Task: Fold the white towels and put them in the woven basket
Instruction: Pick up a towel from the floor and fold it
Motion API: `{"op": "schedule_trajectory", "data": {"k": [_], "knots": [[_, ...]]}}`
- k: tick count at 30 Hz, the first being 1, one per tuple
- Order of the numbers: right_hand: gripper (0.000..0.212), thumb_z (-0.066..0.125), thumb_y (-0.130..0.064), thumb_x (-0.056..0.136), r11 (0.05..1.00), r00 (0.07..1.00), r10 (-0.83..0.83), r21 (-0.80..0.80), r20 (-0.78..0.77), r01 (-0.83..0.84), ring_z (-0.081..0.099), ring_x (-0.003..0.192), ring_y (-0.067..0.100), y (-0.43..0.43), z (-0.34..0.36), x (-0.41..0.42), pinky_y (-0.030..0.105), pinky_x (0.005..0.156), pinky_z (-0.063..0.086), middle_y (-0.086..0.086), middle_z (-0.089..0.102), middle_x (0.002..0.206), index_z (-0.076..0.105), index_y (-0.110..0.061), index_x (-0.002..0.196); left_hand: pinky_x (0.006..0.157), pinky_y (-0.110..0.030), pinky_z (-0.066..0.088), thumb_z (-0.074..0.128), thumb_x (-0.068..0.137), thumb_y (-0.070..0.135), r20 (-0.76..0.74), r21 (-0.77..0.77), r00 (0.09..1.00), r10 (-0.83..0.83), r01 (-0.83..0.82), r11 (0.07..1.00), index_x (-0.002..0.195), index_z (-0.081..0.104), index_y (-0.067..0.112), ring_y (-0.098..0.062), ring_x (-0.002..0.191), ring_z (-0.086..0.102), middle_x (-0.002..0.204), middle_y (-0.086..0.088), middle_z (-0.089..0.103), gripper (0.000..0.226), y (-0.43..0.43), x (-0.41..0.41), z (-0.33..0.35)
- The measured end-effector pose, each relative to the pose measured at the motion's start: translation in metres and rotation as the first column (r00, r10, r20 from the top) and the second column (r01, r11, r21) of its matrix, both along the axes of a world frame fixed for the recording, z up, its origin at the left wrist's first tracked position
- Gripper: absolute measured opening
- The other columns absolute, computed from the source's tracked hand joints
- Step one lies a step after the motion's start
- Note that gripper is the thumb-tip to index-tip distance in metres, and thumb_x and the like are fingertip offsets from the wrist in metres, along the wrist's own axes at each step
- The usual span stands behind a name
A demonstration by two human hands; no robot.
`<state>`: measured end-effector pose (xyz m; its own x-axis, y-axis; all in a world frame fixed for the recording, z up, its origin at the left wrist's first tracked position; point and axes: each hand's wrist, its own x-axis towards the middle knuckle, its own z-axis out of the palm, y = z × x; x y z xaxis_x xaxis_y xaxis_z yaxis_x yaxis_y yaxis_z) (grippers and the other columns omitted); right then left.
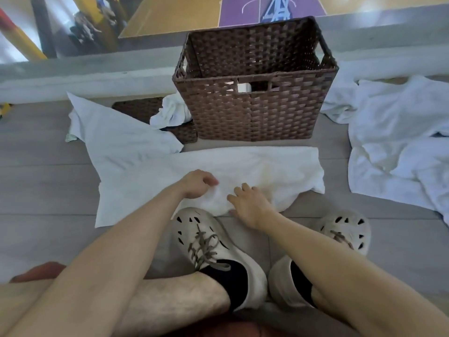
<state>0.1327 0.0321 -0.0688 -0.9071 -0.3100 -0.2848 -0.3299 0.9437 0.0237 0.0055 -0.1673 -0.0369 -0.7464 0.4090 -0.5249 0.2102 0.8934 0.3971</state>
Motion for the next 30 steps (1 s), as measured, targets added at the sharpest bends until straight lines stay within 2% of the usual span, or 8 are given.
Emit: {"op": "schedule_trajectory", "data": {"k": [2, 6, 9, 11, 17, 21, 25, 30], "knots": [[0.029, 0.041, -0.031, 0.108, 0.997, 0.998, -0.041, -0.070, -0.057, 0.037, 0.059, 0.113, 0.036, 0.007, 0.003, -0.011, 0.045, 0.087, 0.043, 0.013, 0.070, 0.116, 0.062, -0.014, 0.118, 0.107, -0.030, 0.050, 0.077, 0.094, 0.030, -0.008, 0.051, 0.998, 0.057, -0.057, 0.997, 0.134, 0.071, 0.027, -0.017, 0.128, 0.064, 0.138, 0.004, 0.069, 0.040, -0.011, 0.000, -0.003], [0.027, 0.050, -0.033, 0.104, 0.850, 0.915, -0.392, -0.416, -0.094, 0.322, 0.065, 0.085, 0.039, 0.035, 0.037, -0.033, 0.038, 0.065, 0.039, 0.016, 0.067, 0.087, 0.056, -0.011, 0.089, 0.106, -0.039, 0.050, 0.089, 0.062, 0.073, -0.094, 0.007, 0.995, 0.029, -0.029, 1.000, 0.144, 0.054, 0.027, -0.016, 0.122, 0.057, 0.133, 0.011, 0.058, 0.100, -0.005, 0.014, -0.006], [0.035, 0.055, -0.032, 0.100, 0.706, 0.849, -0.527, -0.577, -0.040, 0.411, 0.052, 0.067, 0.031, 0.050, 0.075, -0.042, 0.037, 0.057, 0.032, 0.005, 0.053, 0.066, 0.044, -0.015, 0.072, 0.096, -0.046, 0.052, 0.084, 0.075, 0.049, -0.437, -0.072, 0.900, 0.001, -0.036, 0.997, 0.138, 0.045, 0.021, -0.032, 0.115, 0.064, 0.128, -0.004, 0.060, 0.079, 0.012, 0.022, -0.018], [0.037, 0.055, -0.033, 0.100, 0.630, 0.810, -0.586, -0.642, -0.022, 0.438, 0.047, 0.063, 0.024, 0.062, 0.099, -0.043, 0.036, 0.053, 0.032, 0.003, 0.052, 0.064, 0.043, -0.016, 0.069, 0.080, -0.045, 0.053, 0.077, 0.083, 0.024, -0.554, 0.126, 0.810, 0.194, -0.149, 0.981, 0.129, 0.049, 0.015, -0.037, 0.101, 0.066, 0.122, -0.009, 0.060, 0.054, 0.018, 0.024, -0.018], [0.033, 0.061, -0.048, 0.095, 0.711, 0.814, -0.581, -0.503, -0.025, 0.492, 0.066, 0.086, 0.028, 0.088, 0.134, -0.027, 0.036, 0.064, 0.048, 0.002, 0.067, 0.089, 0.055, -0.015, 0.094, 0.062, -0.040, 0.042, 0.054, 0.086, 0.014, -0.610, 0.453, 0.699, 0.374, -0.079, 0.888, 0.084, 0.063, 0.009, -0.026, 0.077, 0.053, 0.090, -0.006, 0.056, 0.011, 0.040, 0.007, 0.044], [0.101, 0.061, -0.093, 0.067, 0.729, 0.811, -0.579, -0.495, -0.080, 0.472, 0.065, 0.093, 0.026, 0.054, 0.158, -0.015, 0.043, 0.078, 0.056, -0.002, 0.063, 0.105, 0.048, -0.016, 0.131, 0.061, -0.044, 0.041, 0.037, 0.081, 0.020, -0.656, 0.445, 0.691, 0.304, 0.029, 0.895, 0.074, 0.062, 0.009, -0.030, 0.074, 0.056, 0.075, -0.004, 0.058, 0.029, 0.080, 0.007, 0.119], [0.020, 0.057, -0.030, 0.098, 0.760, 0.742, -0.600, -0.504, -0.299, 0.411, 0.072, 0.089, 0.038, 0.051, 0.200, -0.036, 0.039, 0.066, 0.048, 0.014, 0.073, 0.097, 0.058, -0.010, 0.104, 0.063, -0.040, 0.044, 0.049, 0.085, 0.018, -0.777, 0.301, 0.618, 0.121, 0.196, 0.933, 0.089, 0.079, 0.023, -0.028, 0.077, 0.058, 0.080, 0.001, 0.057, 0.031, 0.096, 0.003, 0.183], [0.020, 0.056, -0.010, 0.089, 0.630, 0.676, -0.697, -0.655, -0.241, 0.417, 0.075, 0.072, 0.030, 0.085, 0.300, -0.041, 0.040, 0.064, 0.064, 0.015, 0.073, 0.085, 0.065, -0.010, 0.106, 0.074, -0.049, 0.057, 0.059, 0.085, -0.004, -0.814, 0.235, 0.574, 0.093, 0.179, 0.955, 0.116, 0.065, 0.020, -0.027, 0.086, 0.065, 0.094, 0.002, 0.068, 0.039, 0.075, -0.015, 0.230]]}}
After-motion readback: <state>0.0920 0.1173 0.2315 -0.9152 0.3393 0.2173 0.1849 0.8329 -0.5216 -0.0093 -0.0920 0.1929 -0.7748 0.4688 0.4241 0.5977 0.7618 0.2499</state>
